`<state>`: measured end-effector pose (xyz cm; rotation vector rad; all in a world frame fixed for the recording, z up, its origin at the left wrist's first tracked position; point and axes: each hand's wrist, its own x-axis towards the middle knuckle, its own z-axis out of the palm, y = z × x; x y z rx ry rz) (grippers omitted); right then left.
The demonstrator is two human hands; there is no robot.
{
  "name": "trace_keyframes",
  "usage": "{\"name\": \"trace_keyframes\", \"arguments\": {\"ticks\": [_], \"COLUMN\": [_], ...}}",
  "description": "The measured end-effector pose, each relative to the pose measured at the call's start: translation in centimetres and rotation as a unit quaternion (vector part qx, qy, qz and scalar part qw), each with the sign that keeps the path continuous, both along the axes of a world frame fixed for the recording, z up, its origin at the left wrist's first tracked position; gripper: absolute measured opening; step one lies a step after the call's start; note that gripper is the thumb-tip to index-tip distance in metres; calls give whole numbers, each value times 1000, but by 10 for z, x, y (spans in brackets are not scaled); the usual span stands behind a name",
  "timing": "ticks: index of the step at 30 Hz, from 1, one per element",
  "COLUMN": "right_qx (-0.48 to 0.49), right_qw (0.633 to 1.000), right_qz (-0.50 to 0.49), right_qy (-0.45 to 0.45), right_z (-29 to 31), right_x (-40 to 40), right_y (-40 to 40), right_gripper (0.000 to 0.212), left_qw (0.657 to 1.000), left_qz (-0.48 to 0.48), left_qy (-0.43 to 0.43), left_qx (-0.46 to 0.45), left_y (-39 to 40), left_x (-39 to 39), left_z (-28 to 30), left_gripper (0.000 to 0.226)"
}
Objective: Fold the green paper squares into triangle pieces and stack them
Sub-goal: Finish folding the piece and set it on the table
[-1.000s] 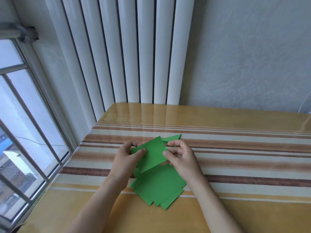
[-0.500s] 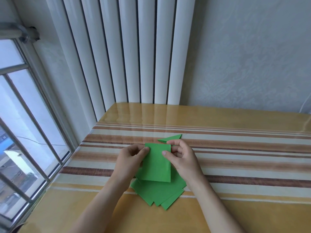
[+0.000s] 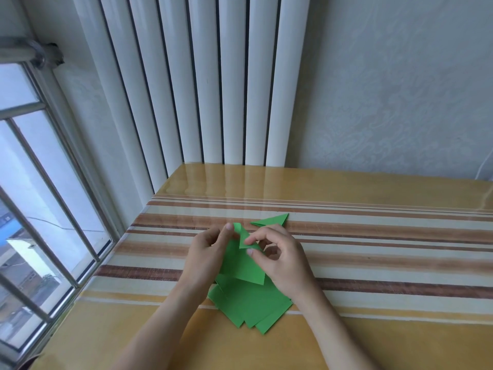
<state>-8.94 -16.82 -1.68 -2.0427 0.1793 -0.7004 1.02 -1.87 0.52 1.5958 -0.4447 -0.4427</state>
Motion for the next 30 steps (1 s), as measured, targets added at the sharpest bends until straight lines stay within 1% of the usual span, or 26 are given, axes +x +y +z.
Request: {"name": "trace_keyframes", "arguments": {"ticks": [2,6,9,11,14,17,21,25,30], "right_qx": [8,39,91,94,58,48,43,40,42], "right_qw": [1000,997,993,991,994,993,988,991,994], "right_qz": [12,54,68,78,68,55,80,63,37], "right_qy": [5,30,39,51,68,90,125,108,89], "right_z": [2,7,13,18,21,21,21,20,19], "right_x": [-1,-5,-9,-10,-12,-14,-17,-17,-16], "right_y": [1,2,1,0,-2,-7,-9,-8,-12], "right_gripper": [20,20,28,27,21,18,15,15,14], "left_qw": [1000,1000,997,991,975,972,965,962,971], "left_qz": [-11,-30,-70,-126,-183,-175,-181,-172,-170], "left_qy": [-5,-5,-15,-40,-107,-131,-162,-174,-145], "left_qx": [5,8,25,35,59,81,102,119,82], "left_y": [1,2,2,4,5,5,7,6,7], "left_x": [-3,-4,-3,-3,-4,-3,0,2,5], "left_z": [5,8,8,9,8,7,5,2,1], "left_gripper": [36,17,19,21,22,22,17,18,14]}}
